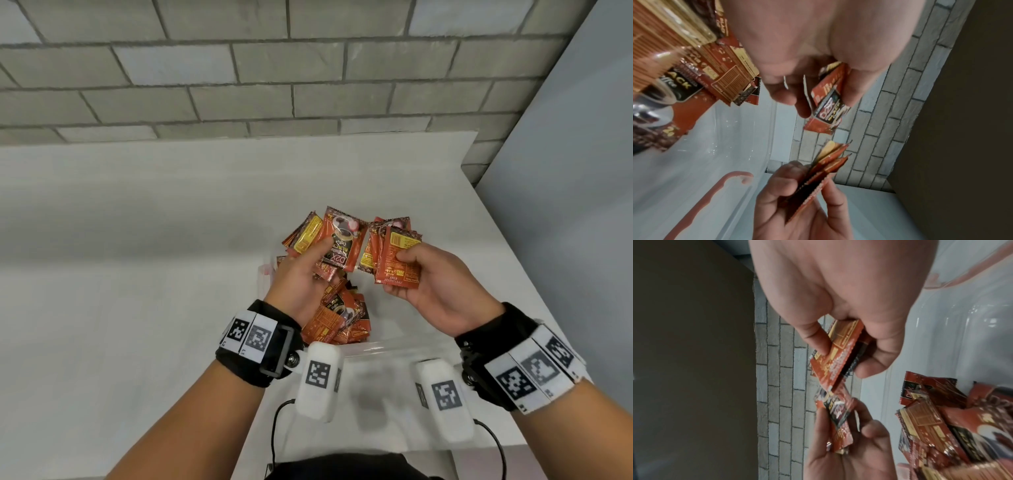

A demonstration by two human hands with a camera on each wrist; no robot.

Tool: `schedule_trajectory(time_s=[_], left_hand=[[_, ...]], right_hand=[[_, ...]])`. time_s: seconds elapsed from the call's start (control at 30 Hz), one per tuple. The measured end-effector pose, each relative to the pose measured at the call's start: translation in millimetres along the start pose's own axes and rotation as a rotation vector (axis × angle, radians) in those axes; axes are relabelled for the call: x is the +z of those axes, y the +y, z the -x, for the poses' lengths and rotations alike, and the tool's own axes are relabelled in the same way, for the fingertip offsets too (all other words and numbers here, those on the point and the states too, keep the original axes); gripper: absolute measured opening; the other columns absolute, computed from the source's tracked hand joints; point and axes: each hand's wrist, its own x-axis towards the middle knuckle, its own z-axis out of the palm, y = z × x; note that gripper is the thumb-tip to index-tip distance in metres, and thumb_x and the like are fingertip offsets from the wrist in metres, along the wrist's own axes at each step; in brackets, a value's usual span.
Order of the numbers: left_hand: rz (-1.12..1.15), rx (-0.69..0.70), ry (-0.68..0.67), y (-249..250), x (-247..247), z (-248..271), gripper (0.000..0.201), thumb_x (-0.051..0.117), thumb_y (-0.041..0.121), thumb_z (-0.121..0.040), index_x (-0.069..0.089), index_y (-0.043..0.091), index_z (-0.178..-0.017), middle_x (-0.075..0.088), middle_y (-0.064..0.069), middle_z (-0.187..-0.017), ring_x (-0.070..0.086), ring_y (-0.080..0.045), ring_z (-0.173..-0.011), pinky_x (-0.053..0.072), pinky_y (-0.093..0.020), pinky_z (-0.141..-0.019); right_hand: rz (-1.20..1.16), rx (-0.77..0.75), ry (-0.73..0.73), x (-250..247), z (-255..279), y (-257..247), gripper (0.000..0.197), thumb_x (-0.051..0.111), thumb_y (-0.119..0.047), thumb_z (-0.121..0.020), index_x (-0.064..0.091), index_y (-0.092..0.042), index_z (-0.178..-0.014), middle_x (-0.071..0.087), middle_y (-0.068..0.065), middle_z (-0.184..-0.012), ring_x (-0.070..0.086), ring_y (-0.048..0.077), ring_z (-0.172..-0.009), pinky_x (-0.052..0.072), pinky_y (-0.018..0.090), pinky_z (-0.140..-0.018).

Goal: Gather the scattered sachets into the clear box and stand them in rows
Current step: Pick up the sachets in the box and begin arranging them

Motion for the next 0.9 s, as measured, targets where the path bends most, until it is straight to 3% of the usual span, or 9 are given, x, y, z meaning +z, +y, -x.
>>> schedule_trajectory(time_s=[0.1, 0.23, 0.33, 0.43, 0.53, 0.63, 0.77, 0.83, 0.9], left_hand=[[-0.043, 0.023, -0.045, -3, 1, 6, 0.013, 0.064, 0.014, -0.081, 0.07, 0.019, -0.091, 0.07, -0.003, -0.094, 0.055, -0.021, -0.083, 0.044, -0.024, -0.058], [-0.239, 0.065, -0.093, -8, 6, 11, 0.014, 0.064, 0.006, -0.084, 0.067, 0.017, -0.093, 0.073, 0.001, -0.091, 0.066, -0.014, -0.081, 0.05, -0.021, -0.057], [-0.204, 0.037, -0.105, -4, 7, 11, 0.013, 0.054, 0.008, -0.094, 0.062, 0.007, -0.104, 0.069, -0.008, -0.1, 0.067, -0.02, -0.084, 0.054, -0.025, -0.056], [-0.037, -0.071, -0.187, 4, 4, 14, 0.027, 0.04, 0.015, -0.094, 0.052, 0.0, -0.114, 0.065, -0.02, -0.106, 0.068, -0.033, -0.083, 0.058, -0.032, -0.059], [-0.131, -0.1, -0.201, 8, 3, 17, 0.028, 0.045, 0.015, -0.099, 0.047, -0.004, -0.118, 0.064, -0.03, -0.109, 0.068, -0.041, -0.083, 0.058, -0.03, -0.056], [-0.329, -0.04, -0.237, 10, 5, 19, 0.026, 0.056, 0.028, -0.086, 0.057, 0.007, -0.102, 0.071, -0.019, -0.096, 0.071, -0.032, -0.072, 0.054, -0.023, -0.047], [-0.487, 0.001, -0.23, 7, 6, 16, 0.045, 0.049, 0.046, -0.086, 0.058, 0.006, -0.105, 0.073, -0.013, -0.088, 0.071, -0.026, -0.064, 0.05, -0.021, -0.042], [-0.529, -0.015, -0.21, 4, 6, 15, 0.06, 0.041, 0.058, -0.084, 0.059, 0.006, -0.107, 0.073, -0.015, -0.093, 0.071, -0.027, -0.069, 0.051, -0.023, -0.044], [-0.609, -0.009, -0.186, 3, 5, 15, 0.073, 0.034, 0.069, -0.08, 0.06, 0.011, -0.116, 0.068, -0.013, -0.111, 0.071, -0.016, -0.071, 0.055, -0.029, -0.056]], right_hand=[[0.014, -0.001, -0.012, 1, 3, 6, 0.02, 0.043, -0.005, -0.094, 0.058, -0.008, -0.108, 0.069, 0.008, -0.089, 0.063, 0.018, -0.074, 0.048, 0.029, -0.064], [0.086, -0.001, -0.032, 3, 3, 10, 0.024, 0.045, -0.004, -0.094, 0.059, -0.005, -0.114, 0.07, 0.009, -0.093, 0.064, 0.018, -0.08, 0.05, 0.033, -0.072], [0.148, -0.015, -0.027, 1, 4, 6, 0.021, 0.047, -0.001, -0.093, 0.062, -0.006, -0.107, 0.071, 0.008, -0.09, 0.065, 0.019, -0.083, 0.052, 0.035, -0.078], [0.219, -0.043, -0.015, -5, 8, 0, 0.021, 0.044, 0.0, -0.093, 0.06, -0.011, -0.101, 0.071, 0.001, -0.083, 0.066, 0.014, -0.076, 0.053, 0.034, -0.074], [0.258, -0.064, -0.047, -8, 12, -6, 0.027, 0.041, 0.002, -0.094, 0.059, -0.012, -0.107, 0.071, 0.003, -0.089, 0.067, 0.013, -0.077, 0.054, 0.033, -0.07], [0.296, -0.068, -0.086, -7, 13, -12, 0.03, 0.041, 0.003, -0.094, 0.058, -0.013, -0.112, 0.07, 0.005, -0.095, 0.066, 0.015, -0.082, 0.054, 0.032, -0.07], [0.373, -0.077, -0.1, -3, 14, -10, 0.031, 0.042, 0.005, -0.093, 0.059, -0.015, -0.108, 0.072, 0.0, -0.089, 0.067, 0.012, -0.081, 0.056, 0.029, -0.071], [0.383, -0.086, -0.082, -1, 13, -9, 0.03, 0.042, 0.005, -0.092, 0.058, -0.014, -0.11, 0.071, 0.001, -0.09, 0.066, 0.013, -0.082, 0.055, 0.03, -0.072], [0.379, -0.092, -0.062, -1, 12, -8, 0.03, 0.042, 0.004, -0.093, 0.057, -0.012, -0.113, 0.069, 0.005, -0.097, 0.065, 0.016, -0.085, 0.054, 0.033, -0.076]])
